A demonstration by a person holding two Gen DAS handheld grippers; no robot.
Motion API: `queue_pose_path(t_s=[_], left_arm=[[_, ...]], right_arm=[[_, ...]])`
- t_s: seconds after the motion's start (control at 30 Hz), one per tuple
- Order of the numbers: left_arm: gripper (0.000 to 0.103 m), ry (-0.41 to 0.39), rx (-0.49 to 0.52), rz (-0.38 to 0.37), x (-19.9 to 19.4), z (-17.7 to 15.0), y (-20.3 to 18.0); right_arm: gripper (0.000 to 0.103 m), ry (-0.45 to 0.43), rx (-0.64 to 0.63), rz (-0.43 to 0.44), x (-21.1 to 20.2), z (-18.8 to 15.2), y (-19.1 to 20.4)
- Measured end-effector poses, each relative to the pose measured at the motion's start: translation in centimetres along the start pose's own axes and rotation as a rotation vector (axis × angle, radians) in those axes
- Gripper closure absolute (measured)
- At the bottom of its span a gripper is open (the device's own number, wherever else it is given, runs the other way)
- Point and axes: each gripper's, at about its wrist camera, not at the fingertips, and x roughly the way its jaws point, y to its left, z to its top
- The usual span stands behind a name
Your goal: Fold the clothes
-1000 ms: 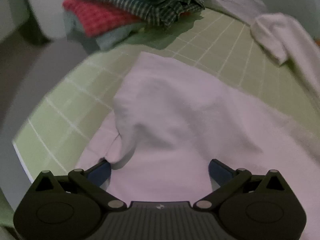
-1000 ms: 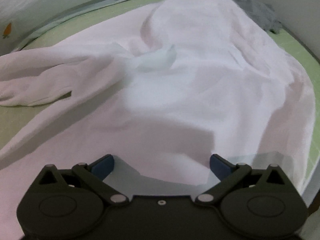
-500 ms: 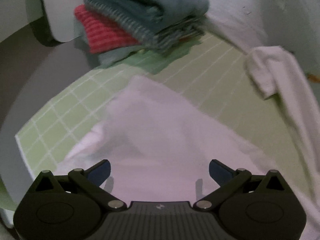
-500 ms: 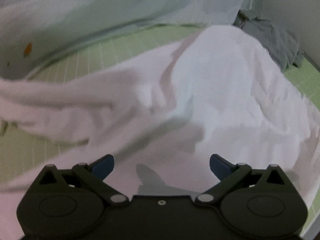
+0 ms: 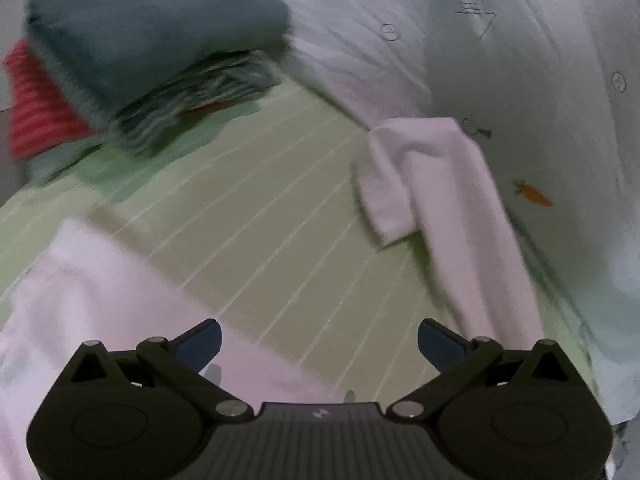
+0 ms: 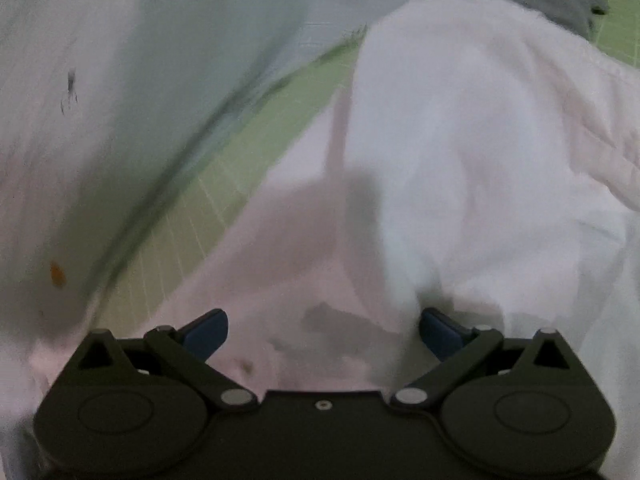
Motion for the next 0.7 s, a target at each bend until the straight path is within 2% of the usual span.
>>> queue_pose_path(t_s=[0.07,0.23,0.3,0.4,0.57,0.6,0.63,0.67,0.7], left_arm=[[0.004,0.022,-0.012,-0.019,1.8,1.5,-0.7],[0.023,0.065,-0.083,-0.037,7.1,4.7,-1.3],[0.024,0.069,-0.074,-0.029,9.1,5.7,-2.0],[0.024,0.071,-0.012,-0.03,12.0,6.9,-3.6],[0.024,0.057,0.116,-0.009,16.0,8.1,-6.8],[0.028,0.054,0.124,0.008,16.6,8.2,-7.2],[0.045,0.05,0.132,0.024,17.1,8.2,-7.6],[0.05,0.046,0.14,0.041,17.7,8.3,-8.0],[0.063,0.031,0.133,0.061,17.7,8.5,-8.0]], right_arm=[[0.0,-0.021,0.059,0.021,0.6,0.1,-0.5],[0.0,-0.074,0.156,0.072,0.9,0.3,-1.8],[0.0,-0.083,0.186,0.078,1.1,0.5,-2.0],[0.0,-0.075,0.165,0.048,1.6,0.9,-1.4],[0.0,-0.047,0.053,-0.016,2.3,1.1,0.1],[0.0,-0.039,0.029,-0.025,2.4,1.0,0.4],[0.0,-0.031,0.005,-0.033,2.5,1.0,0.7],[0.0,-0.023,-0.019,-0.042,2.7,0.9,1.0],[0.0,-0.007,-0.058,-0.054,2.8,0.9,1.5]])
